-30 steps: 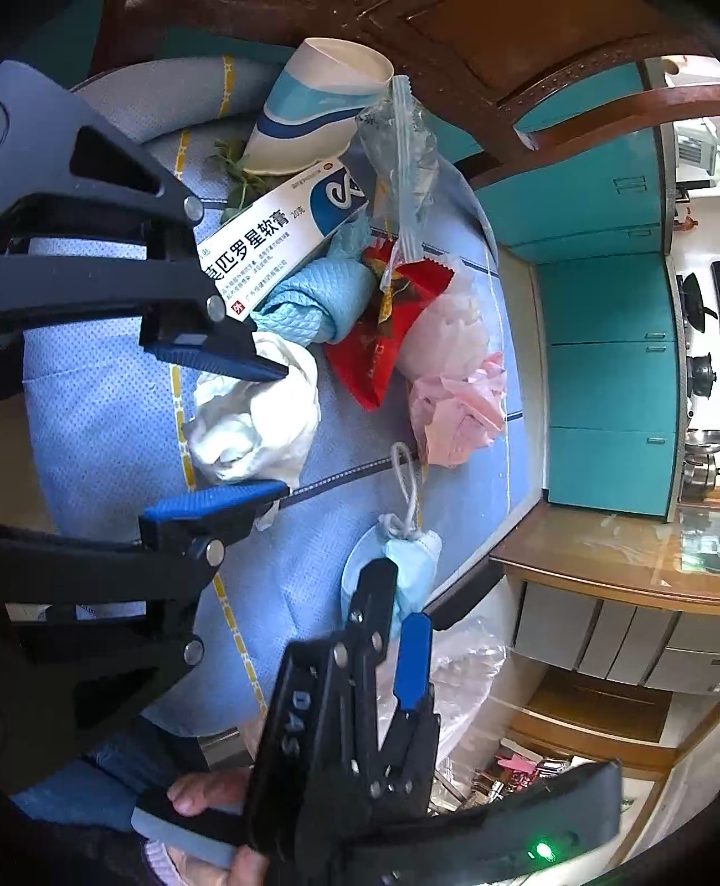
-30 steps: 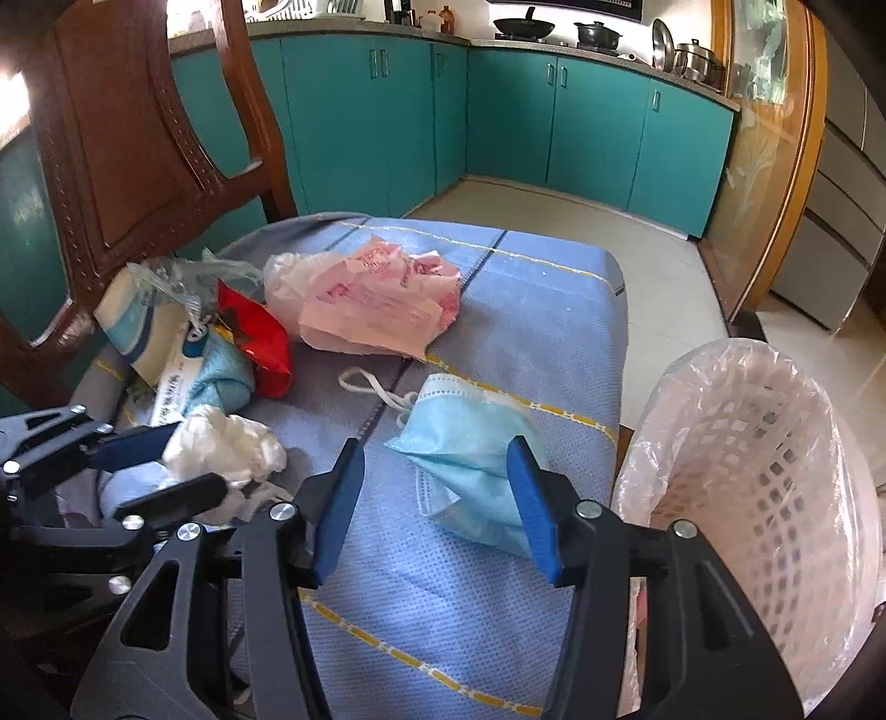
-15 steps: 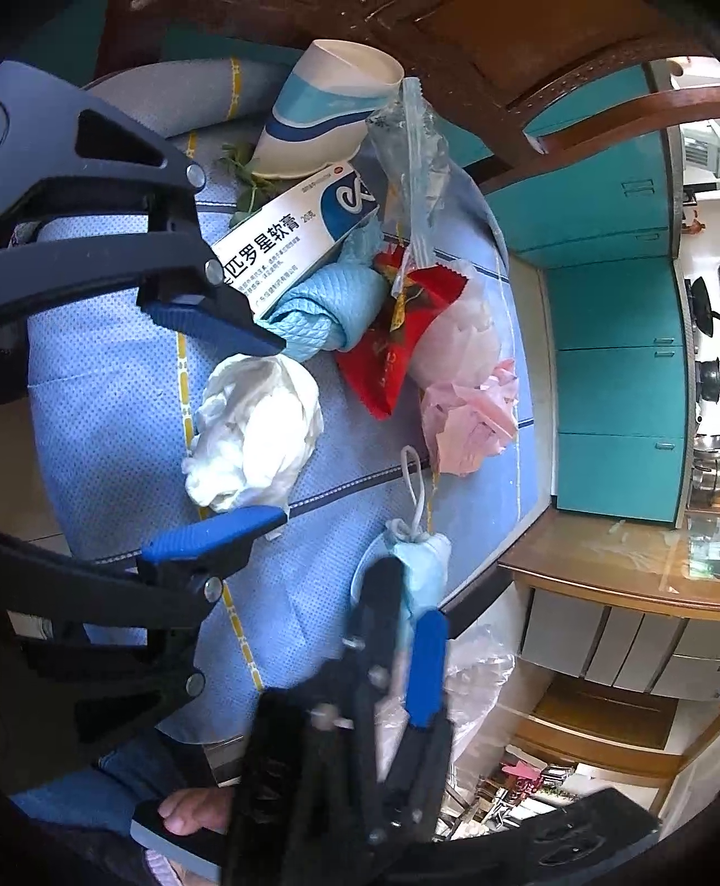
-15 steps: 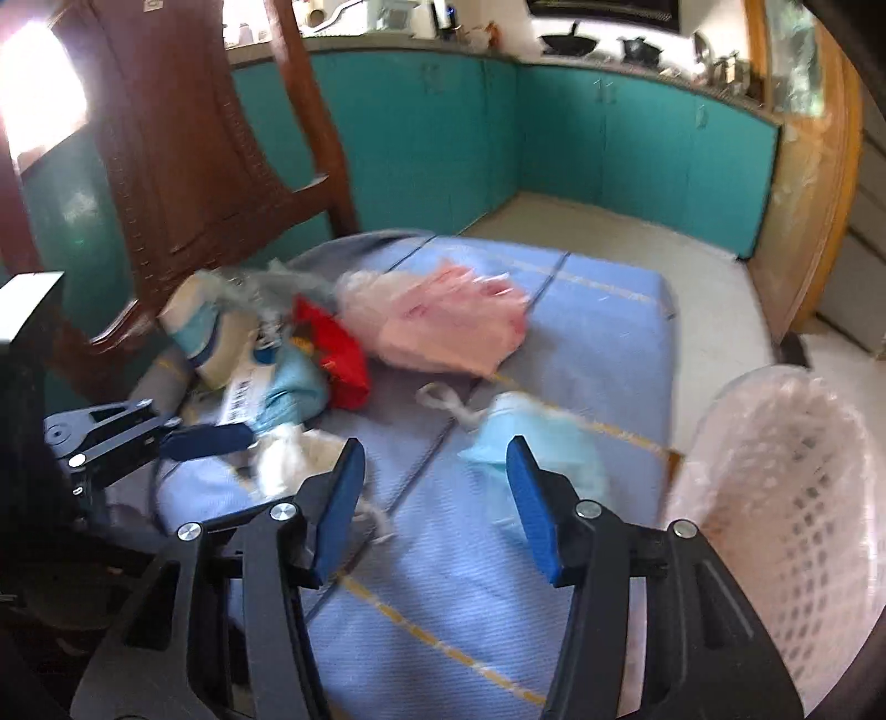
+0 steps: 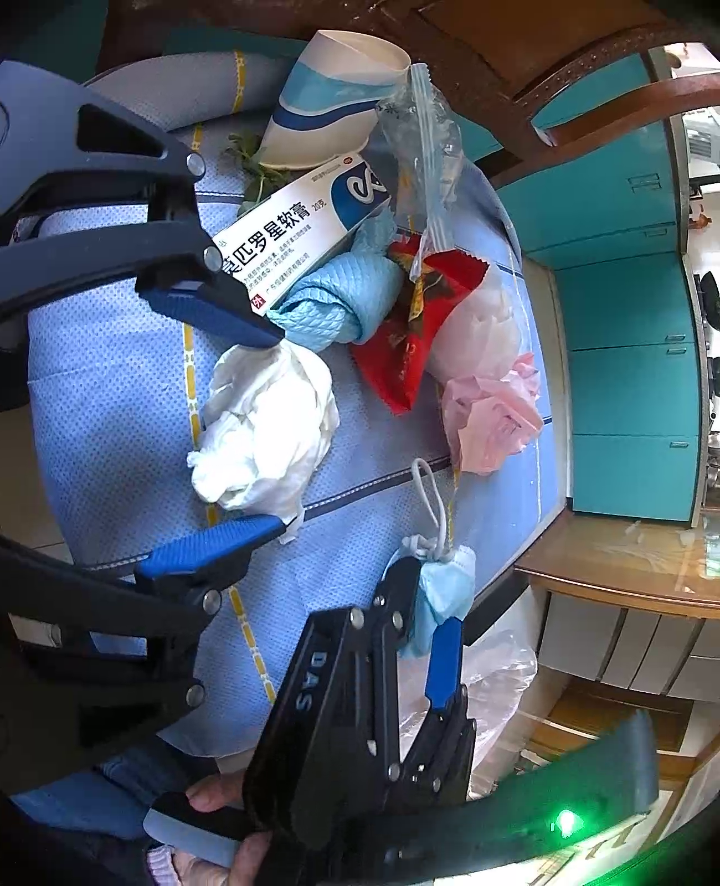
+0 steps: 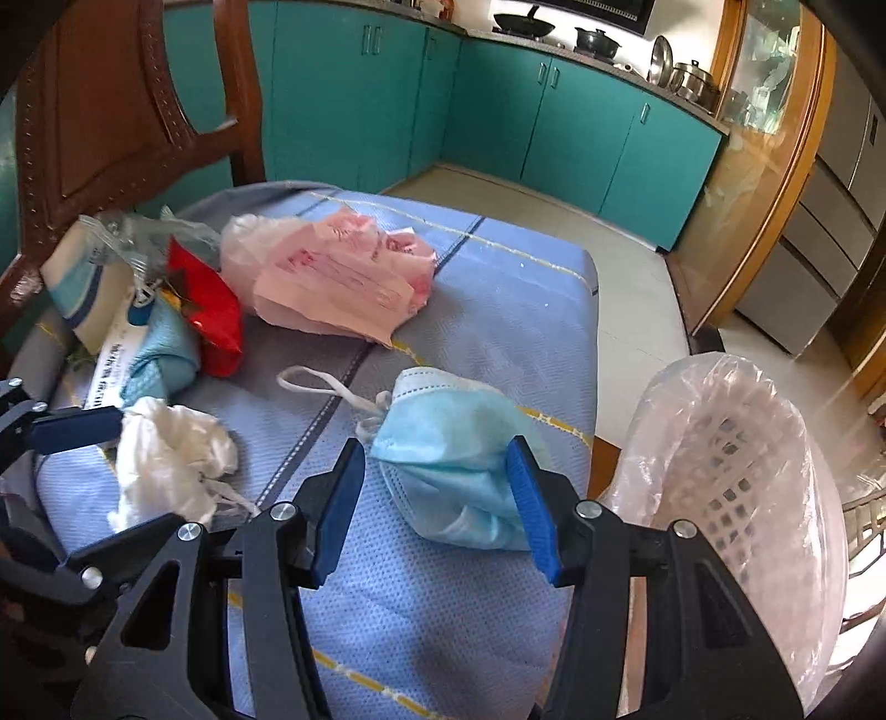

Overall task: Collect trash
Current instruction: 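Grasp the blue face mask with the right gripper while the left grasps the white tissue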

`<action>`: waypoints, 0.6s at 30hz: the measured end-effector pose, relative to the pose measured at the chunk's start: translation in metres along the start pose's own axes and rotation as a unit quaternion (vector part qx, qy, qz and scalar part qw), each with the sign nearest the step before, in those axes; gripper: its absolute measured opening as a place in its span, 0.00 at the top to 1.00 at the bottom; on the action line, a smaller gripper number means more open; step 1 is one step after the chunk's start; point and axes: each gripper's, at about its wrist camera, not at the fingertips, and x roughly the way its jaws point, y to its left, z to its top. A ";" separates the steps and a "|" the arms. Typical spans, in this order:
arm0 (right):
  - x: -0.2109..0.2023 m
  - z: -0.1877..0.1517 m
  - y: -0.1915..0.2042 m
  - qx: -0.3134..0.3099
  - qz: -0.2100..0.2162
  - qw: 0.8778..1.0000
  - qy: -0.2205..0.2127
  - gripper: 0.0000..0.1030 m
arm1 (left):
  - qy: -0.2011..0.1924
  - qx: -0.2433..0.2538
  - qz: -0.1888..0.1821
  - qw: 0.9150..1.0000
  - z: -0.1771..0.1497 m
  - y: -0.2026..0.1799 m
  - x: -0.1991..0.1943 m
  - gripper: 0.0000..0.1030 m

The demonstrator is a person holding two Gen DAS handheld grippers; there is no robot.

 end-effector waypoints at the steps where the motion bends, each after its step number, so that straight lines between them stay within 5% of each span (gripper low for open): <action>1: 0.001 0.000 0.000 0.001 0.002 1.000 0.001 0.48 | 0.000 0.000 0.000 1.000 0.000 0.001 0.000 0.37; 6: -0.007 0.004 -0.005 0.022 0.048 0.999 -0.012 0.47 | 0.002 -0.007 -0.005 1.000 -0.001 0.005 -0.001 0.36; 18: 0.005 -0.001 0.002 -0.001 0.002 1.000 0.011 0.47 | 0.007 0.004 0.010 1.000 0.000 0.000 0.005 0.35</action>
